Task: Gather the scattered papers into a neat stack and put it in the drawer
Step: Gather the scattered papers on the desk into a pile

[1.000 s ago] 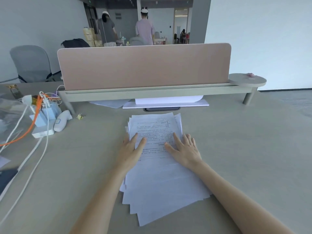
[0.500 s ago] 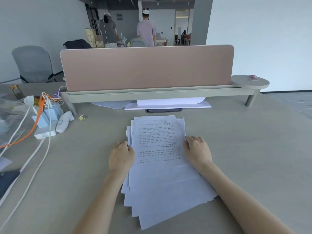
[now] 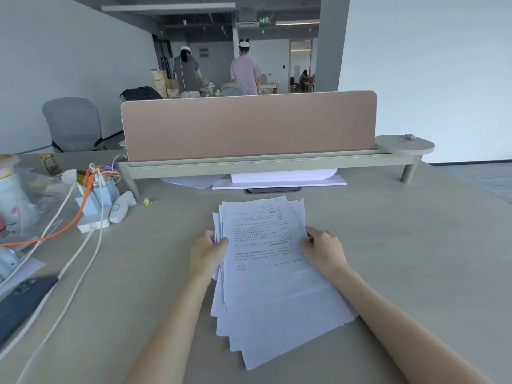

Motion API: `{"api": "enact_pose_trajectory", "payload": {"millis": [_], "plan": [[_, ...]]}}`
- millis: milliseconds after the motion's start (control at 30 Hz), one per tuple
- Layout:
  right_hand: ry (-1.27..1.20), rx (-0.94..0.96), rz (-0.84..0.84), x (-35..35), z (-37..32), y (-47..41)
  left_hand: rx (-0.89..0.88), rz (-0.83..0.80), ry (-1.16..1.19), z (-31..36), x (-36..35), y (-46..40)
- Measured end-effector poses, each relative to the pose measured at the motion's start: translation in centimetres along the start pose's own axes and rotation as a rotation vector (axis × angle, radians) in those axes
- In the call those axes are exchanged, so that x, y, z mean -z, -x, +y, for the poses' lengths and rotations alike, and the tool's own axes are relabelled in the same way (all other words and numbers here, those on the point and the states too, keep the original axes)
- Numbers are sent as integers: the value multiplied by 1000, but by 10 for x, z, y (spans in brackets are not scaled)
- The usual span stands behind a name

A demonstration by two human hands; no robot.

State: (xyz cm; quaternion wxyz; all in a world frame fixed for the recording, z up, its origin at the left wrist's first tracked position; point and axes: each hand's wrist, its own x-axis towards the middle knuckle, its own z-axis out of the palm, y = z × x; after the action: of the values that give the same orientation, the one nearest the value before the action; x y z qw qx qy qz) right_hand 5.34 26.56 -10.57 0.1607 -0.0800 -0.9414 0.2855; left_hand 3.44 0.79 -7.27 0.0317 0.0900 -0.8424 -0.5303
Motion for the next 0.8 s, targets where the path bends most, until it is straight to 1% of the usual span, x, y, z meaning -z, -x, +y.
{"api": "enact_pose_trajectory", "payload": {"millis": [33,100,133,167,233,300,367,433,500,533,567,633,800], "plan": [[0,3,6,-1,0,0,-38,9,-139,-1,0,0],[12,-3,9,-3,0,0,-126,49,-513,-5,-6,2],[24,-7,11,-3,0,0,-164,65,-631,-5,-9,5],[35,-10,16,-4,0,0,-187,61,-670,-4,-13,7],[52,-16,24,-4,0,0,-188,12,-595,-2,-19,9],[57,-31,24,-3,0,0,-141,-57,-400,3,-20,9],[45,-50,22,-1,0,0,-53,-109,-141,6,-16,7],[27,-60,17,-1,1,0,56,-101,128,5,-10,0],[12,-58,10,0,0,0,195,-127,316,4,0,-8],[3,-58,6,0,0,0,254,-164,371,2,4,-12],[-6,-60,1,0,0,0,287,-199,399,0,7,-15],[-19,-66,-5,2,-1,2,295,-251,382,1,11,-12],[-39,-90,-35,5,-4,2,190,-414,274,10,3,5]]}}
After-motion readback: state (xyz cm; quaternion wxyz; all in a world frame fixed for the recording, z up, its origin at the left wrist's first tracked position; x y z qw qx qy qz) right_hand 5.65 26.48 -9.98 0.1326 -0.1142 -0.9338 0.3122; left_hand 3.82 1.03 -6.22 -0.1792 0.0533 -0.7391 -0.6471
